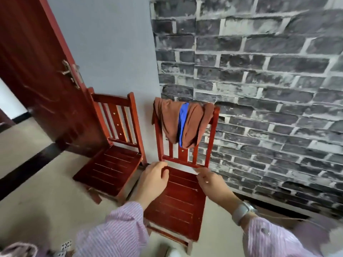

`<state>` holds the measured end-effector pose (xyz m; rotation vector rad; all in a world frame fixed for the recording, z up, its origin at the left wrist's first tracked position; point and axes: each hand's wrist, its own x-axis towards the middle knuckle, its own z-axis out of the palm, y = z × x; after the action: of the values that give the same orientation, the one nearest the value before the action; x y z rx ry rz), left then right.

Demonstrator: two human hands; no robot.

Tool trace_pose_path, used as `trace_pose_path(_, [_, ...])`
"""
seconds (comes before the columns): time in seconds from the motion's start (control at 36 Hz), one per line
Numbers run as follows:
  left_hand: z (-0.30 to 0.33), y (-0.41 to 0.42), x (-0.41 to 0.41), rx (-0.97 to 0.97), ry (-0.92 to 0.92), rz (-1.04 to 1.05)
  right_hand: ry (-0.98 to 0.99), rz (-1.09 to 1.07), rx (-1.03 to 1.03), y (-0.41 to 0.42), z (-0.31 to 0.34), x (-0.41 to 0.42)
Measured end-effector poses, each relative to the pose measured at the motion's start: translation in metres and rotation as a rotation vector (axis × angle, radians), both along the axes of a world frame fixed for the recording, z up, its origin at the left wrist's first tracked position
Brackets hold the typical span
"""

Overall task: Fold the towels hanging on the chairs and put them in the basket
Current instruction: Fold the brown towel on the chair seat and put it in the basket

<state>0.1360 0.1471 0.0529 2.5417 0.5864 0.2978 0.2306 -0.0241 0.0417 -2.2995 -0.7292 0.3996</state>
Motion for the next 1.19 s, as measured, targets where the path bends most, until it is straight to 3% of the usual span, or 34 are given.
trace_pose_path(0.14, [0.011, 0.062, 0.062, 0.034, -0.004, -0.029, 0.035, -0.212, 0.132, 0.059, -0.012, 0.079])
trace_pose_path(0.36, [0.017, 0.144, 0.191, 0.069, 0.025, -0.163, 0.207, -0.639, 0.152, 0.131, -0.033, 0.228])
trace_pose_path(0.53, [0.010, 0.163, 0.231, -0.004, -0.019, -0.241, 0.275, -0.814, 0.115, 0.155, -0.029, 0.267])
trace_pose_path(0.69, [0.008, 0.169, 0.263, -0.066, -0.078, -0.367, 0.068, -0.896, 0.036, 0.147, 0.017, 0.264])
trace_pose_path(0.83, [0.033, 0.159, 0.292, -0.164, -0.163, -0.502, -0.219, -0.770, 0.123, 0.139, 0.081, 0.266])
trace_pose_path(1.11, [0.154, 0.118, 0.331, -0.233, -0.653, -0.779, -0.797, -0.701, 0.354, 0.097, 0.243, 0.222])
trace_pose_path(1.19, [0.190, 0.095, 0.331, -0.236, -0.814, -0.907, -0.861, -0.617, 0.326, 0.075, 0.271, 0.196])
